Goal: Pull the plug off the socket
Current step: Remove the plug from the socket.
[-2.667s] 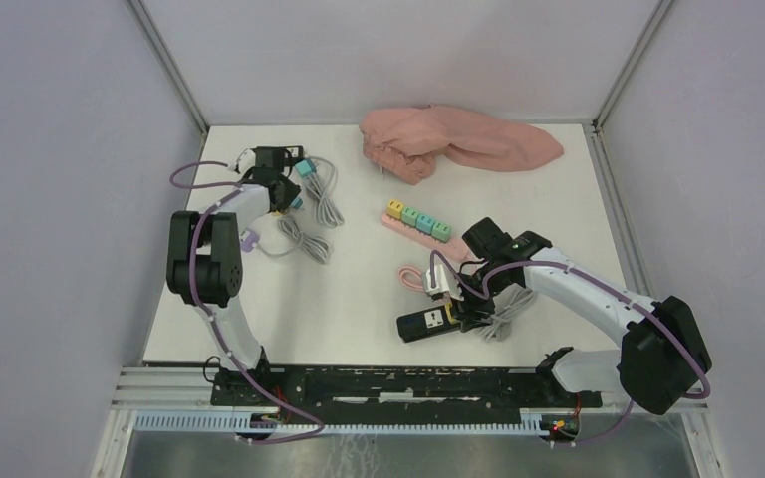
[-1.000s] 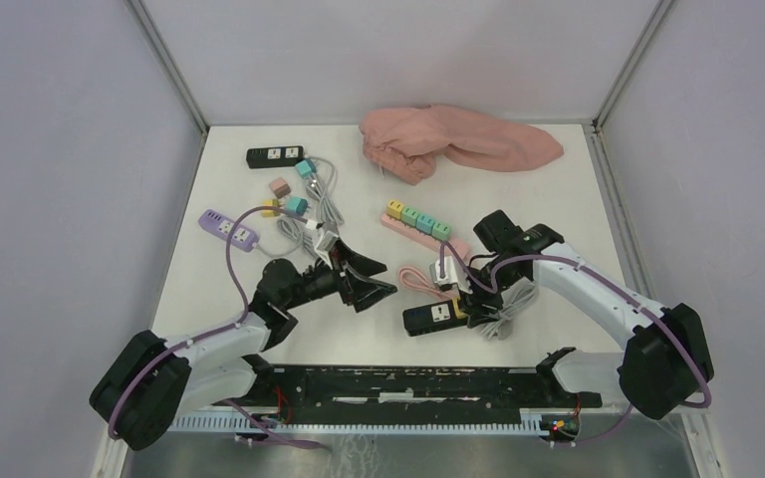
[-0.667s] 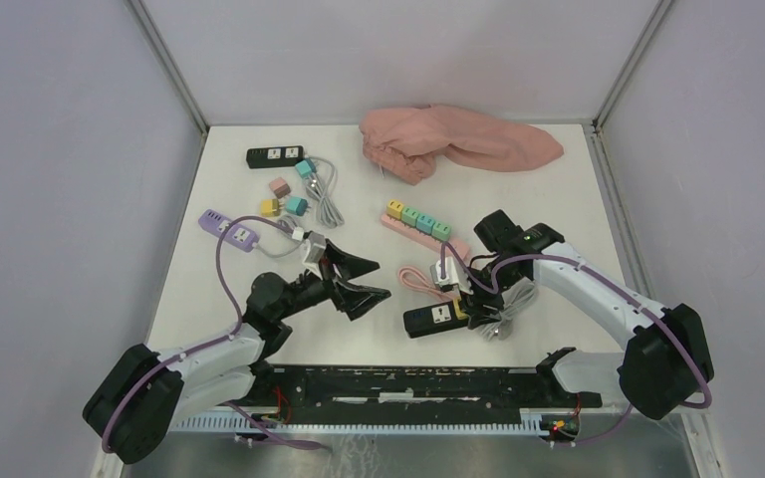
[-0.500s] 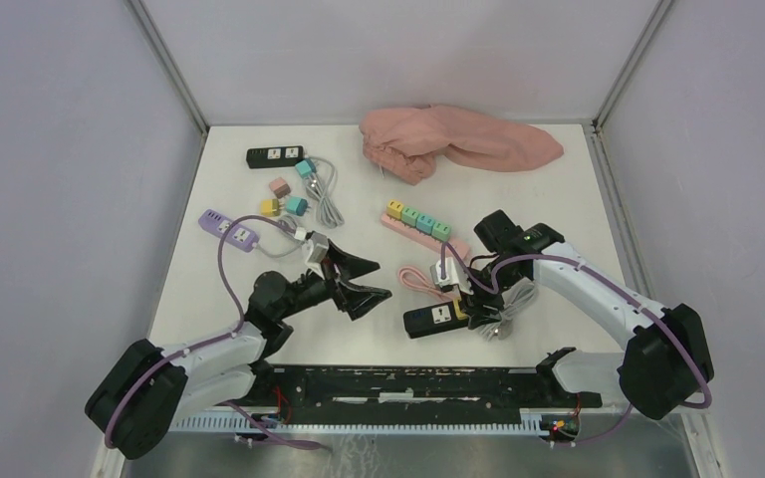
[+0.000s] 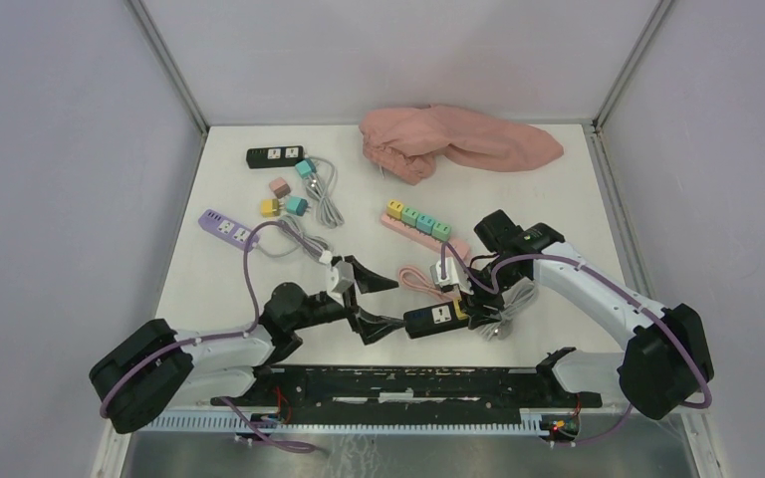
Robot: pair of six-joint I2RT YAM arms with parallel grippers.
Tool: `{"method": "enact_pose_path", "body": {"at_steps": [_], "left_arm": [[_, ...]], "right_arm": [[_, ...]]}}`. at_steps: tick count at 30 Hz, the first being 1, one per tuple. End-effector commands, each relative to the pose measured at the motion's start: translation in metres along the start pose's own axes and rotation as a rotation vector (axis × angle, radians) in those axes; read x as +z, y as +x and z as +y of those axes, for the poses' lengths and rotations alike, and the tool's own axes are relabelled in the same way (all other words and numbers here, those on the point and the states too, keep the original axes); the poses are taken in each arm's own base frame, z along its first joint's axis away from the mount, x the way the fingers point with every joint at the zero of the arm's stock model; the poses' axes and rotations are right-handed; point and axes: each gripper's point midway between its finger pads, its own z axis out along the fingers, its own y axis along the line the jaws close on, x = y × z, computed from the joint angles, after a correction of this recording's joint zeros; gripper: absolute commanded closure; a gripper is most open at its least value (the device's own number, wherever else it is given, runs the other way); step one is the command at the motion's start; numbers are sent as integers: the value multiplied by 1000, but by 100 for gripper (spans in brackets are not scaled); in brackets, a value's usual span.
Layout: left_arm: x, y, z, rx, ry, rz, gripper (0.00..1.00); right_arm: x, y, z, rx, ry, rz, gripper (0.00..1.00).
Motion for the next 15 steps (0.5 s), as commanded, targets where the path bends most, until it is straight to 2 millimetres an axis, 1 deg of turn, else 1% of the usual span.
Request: {"method": "enact_pose_path", "body": {"at_steps": [1,4,7,15], "left_arm": [[5,0,2,279,-32,2,1],[10,9,-2,332,-11,33,1],[17,19,-3,358,-2,67,1],[47,43,-1,348,29,155,0]], "right_arm": [[-10,-23,-4,-39,10,-70,97],[-10,-23,-5,-38,8,-72,97],[-10,-23,-5,-41,9,-71,97],[-9,-22,-4,-38,4,-70,97]]}}
